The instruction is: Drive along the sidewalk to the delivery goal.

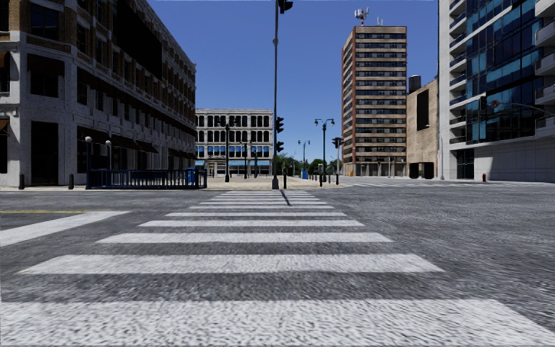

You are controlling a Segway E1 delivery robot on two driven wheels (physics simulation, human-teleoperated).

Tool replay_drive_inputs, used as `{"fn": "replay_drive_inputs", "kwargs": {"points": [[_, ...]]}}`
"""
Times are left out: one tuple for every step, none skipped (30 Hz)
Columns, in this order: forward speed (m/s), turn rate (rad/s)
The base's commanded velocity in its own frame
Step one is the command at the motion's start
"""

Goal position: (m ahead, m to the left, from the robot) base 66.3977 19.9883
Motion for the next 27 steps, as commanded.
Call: {"fn": "replay_drive_inputs", "kwargs": {"points": [[2.0, 0.0], [2.0, 0.0], [2.0, 0.0], [2.0, 0.0], [2.0, 0.0], [2.0, 0.0], [2.0, 0.0], [2.0, 0.0], [2.0, 0.0], [2.0, 0.0], [2.0, 0.0], [2.0, 0.0], [2.0, 0.0], [2.0, 0.0], [2.0, 0.0], [2.0, 0.0], [2.0, 0.0], [2.0, 0.0], [2.0, 0.0], [2.0, 0.0], [2.0, 0.0], [2.0, 0.0], [2.0, 0.0], [2.0, 0.0], [2.0, 0.0], [2.0, 0.0], [2.0, 0.0]]}}
